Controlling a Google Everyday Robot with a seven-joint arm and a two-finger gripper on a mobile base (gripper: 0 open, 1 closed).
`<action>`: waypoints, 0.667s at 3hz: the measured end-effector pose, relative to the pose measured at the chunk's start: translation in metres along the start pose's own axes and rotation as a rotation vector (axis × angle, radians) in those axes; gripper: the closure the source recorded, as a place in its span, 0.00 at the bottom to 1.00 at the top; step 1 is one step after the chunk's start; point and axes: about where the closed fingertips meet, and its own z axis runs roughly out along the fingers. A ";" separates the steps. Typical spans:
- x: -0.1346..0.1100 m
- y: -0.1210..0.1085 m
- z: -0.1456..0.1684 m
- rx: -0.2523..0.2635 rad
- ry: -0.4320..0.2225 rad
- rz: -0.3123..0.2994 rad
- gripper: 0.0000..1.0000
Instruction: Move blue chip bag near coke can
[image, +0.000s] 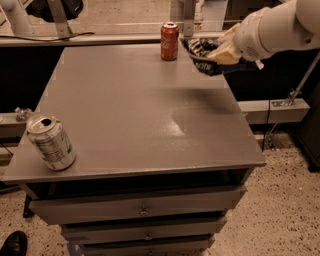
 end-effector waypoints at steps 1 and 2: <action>0.011 -0.056 0.028 0.094 -0.012 0.013 1.00; 0.021 -0.103 0.062 0.151 -0.007 0.031 1.00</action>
Offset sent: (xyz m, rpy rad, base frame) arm 0.1887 -0.0606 0.0113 0.0319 -0.1541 -0.1827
